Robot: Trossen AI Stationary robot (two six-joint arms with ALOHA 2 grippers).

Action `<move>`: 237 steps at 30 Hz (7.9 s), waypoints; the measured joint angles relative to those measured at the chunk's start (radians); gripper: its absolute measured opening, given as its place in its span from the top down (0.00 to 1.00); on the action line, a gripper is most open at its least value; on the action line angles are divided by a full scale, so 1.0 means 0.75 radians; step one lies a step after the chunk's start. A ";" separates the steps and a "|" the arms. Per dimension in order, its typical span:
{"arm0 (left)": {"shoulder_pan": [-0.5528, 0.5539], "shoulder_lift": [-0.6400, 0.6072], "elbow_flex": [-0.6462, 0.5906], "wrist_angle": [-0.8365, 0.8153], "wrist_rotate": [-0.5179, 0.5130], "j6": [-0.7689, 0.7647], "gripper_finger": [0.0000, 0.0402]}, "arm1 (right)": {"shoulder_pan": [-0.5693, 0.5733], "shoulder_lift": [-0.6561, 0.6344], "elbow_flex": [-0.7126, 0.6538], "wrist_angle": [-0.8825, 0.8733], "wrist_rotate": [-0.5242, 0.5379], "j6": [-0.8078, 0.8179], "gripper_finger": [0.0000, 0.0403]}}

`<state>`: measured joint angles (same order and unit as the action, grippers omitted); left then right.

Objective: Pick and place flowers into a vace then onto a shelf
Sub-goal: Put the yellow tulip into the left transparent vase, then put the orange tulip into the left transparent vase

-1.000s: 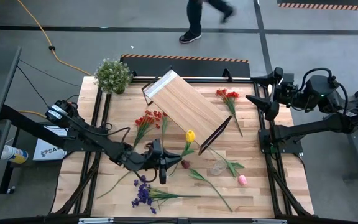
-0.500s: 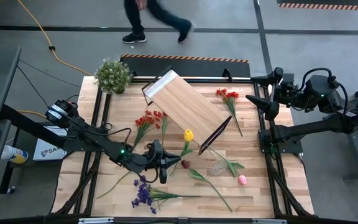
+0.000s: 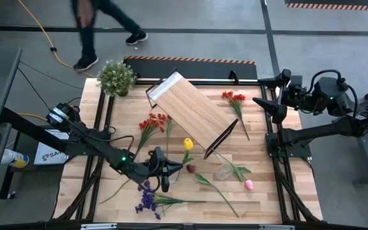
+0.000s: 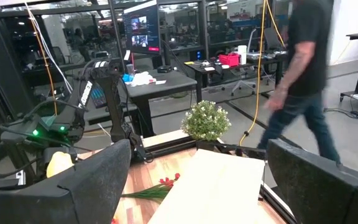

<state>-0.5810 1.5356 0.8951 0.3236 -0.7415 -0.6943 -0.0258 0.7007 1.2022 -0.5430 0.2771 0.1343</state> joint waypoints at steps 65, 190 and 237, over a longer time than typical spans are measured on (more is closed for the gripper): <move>-0.022 -0.035 -0.002 -0.160 0.135 -0.062 0.45 | 0.000 0.000 0.000 -0.001 0.000 0.030 0.09; -0.247 -0.037 -0.160 -1.412 0.946 -1.079 0.43 | 0.000 0.000 0.000 -0.142 0.000 0.030 0.09; -0.248 -0.038 -0.218 -1.293 0.877 -1.191 0.43 | 0.000 0.000 0.000 -0.150 0.000 0.034 0.09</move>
<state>-0.7670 1.5074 0.7315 -0.6463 -0.0834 -1.5879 -0.0260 0.7010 1.2022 -0.6552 0.2771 0.1601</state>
